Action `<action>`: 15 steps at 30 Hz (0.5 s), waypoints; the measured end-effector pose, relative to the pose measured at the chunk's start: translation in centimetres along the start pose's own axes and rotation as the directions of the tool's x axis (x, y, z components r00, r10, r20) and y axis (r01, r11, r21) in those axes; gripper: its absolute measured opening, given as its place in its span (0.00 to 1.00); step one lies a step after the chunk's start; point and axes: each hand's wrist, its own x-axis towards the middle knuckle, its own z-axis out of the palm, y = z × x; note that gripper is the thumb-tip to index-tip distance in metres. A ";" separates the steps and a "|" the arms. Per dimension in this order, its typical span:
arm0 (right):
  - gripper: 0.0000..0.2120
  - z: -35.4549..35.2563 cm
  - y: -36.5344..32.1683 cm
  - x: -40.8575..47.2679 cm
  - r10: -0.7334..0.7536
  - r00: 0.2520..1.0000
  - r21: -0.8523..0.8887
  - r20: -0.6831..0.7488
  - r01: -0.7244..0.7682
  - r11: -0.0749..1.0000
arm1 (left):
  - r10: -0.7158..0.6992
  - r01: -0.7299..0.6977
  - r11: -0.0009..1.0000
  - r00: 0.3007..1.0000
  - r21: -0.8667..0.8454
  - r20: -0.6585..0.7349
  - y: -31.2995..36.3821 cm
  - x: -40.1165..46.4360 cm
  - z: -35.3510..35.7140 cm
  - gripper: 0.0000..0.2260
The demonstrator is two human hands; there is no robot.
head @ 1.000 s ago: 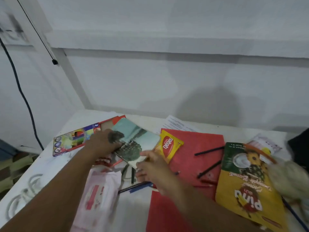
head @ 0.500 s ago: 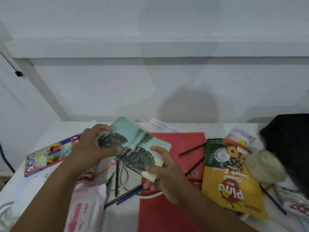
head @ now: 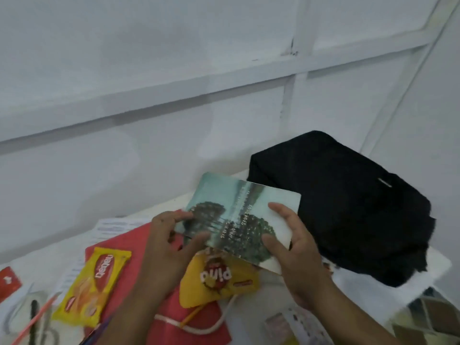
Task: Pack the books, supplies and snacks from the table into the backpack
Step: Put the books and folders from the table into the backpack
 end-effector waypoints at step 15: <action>0.24 -31.6 0.5 -4.9 -0.061 0.793 -0.173 -0.606 -0.057 0.983 | 0.338 -0.399 0.917 0.786 0.006 0.518 14.8 -1.5 30.5 0.18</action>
